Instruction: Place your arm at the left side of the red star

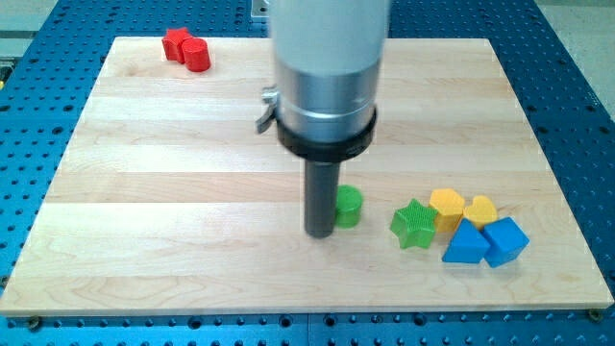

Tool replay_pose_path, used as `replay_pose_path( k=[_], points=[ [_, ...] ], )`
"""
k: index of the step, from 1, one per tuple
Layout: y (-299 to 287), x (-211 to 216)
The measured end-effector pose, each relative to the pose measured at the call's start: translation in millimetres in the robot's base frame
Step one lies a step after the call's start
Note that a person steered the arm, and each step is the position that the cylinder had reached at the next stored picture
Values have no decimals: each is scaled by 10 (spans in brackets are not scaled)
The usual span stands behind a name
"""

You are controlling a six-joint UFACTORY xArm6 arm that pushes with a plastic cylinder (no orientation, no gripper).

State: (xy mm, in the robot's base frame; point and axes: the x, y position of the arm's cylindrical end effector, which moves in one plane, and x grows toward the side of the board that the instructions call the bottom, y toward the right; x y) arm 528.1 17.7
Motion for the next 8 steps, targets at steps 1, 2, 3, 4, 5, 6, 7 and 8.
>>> replay_pose_path(
  k=[1, 2, 3, 4, 5, 6, 7, 8],
  points=[
    [110, -208],
    [510, -349],
    [817, -349],
    [238, -569],
    [-776, -690],
    [-2029, -850],
    [-2286, -1070],
    [-2706, -1746]
  ],
)
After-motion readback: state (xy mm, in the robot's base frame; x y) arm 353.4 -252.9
